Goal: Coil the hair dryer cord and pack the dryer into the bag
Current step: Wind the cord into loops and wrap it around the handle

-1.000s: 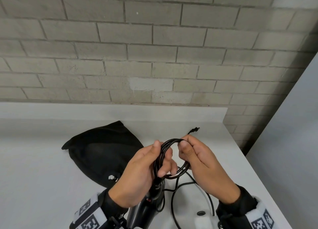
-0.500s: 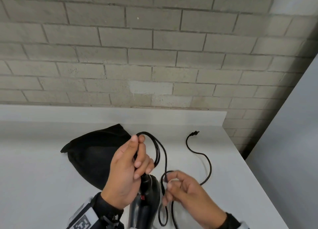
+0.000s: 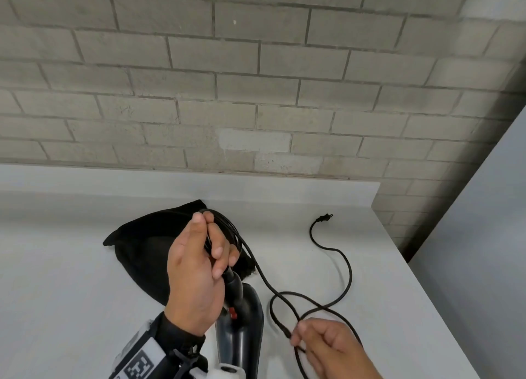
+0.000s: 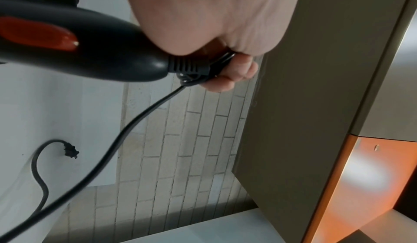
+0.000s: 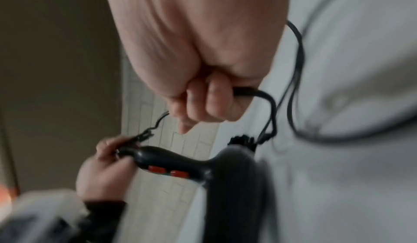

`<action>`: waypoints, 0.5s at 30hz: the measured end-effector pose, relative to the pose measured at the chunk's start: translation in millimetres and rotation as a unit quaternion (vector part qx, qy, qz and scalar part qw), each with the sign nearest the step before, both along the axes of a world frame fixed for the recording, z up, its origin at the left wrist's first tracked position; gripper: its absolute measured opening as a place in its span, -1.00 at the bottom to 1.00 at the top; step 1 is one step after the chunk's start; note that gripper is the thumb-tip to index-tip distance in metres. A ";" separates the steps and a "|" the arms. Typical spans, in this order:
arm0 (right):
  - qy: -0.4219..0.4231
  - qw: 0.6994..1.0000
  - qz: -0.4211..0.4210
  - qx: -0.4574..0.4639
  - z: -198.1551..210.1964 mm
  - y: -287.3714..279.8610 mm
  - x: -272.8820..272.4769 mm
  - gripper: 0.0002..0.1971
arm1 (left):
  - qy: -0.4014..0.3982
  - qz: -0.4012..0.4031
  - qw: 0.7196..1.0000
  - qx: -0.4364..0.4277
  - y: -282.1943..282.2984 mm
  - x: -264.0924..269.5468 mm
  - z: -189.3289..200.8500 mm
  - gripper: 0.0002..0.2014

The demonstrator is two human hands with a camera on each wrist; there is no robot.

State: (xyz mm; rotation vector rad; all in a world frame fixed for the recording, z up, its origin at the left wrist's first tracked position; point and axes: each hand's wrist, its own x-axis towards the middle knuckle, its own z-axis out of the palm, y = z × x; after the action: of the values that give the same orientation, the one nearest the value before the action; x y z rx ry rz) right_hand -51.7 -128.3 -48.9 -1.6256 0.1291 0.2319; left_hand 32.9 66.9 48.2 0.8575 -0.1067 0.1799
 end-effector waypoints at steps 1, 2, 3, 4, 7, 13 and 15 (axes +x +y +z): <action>-0.031 0.996 -0.008 -0.083 1.7 -4.8 -1.1 -0.56 | 0.002 0.003 1.000 0.001 0.9 -0.1 -0.5 -0.72; -0.057 0.986 -0.021 -0.153 3.7 -10.0 -1.7 -0.51 | 0.003 0.003 1.000 0.001 0.8 -0.5 -1.4 -0.72; -0.078 0.976 -0.033 -0.202 5.3 -15.0 -2.0 -0.48 | 0.001 0.002 1.000 0.002 0.1 -1.4 -2.4 -0.72; -0.090 0.968 -0.044 -0.231 7.0 -18.9 -2.3 -0.47 | -0.002 0.001 1.000 0.004 -0.9 -2.5 -3.4 -0.72; -0.086 0.964 -0.053 -0.247 15.7 -28.0 -1.8 -0.48 | -0.017 -0.007 1.000 0.009 -2.7 -3.9 -3.6 -0.74; -0.085 0.962 -0.086 -0.245 47.2 -14.9 -3.7 -0.52 | -0.044 -0.063 0.996 0.038 -4.2 -5.4 -6.0 -0.71; -0.097 0.934 -0.072 -0.337 58.7 -4.9 -7.4 -0.55 | -0.061 -0.073 0.994 0.059 -7.2 -9.0 -7.4 -0.73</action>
State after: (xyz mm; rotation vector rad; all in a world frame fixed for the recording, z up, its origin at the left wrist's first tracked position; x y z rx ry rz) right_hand -59.0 -133.2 9.8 -2.3010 0.1896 -0.1056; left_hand 23.9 59.7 40.8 0.9525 -0.2956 0.0882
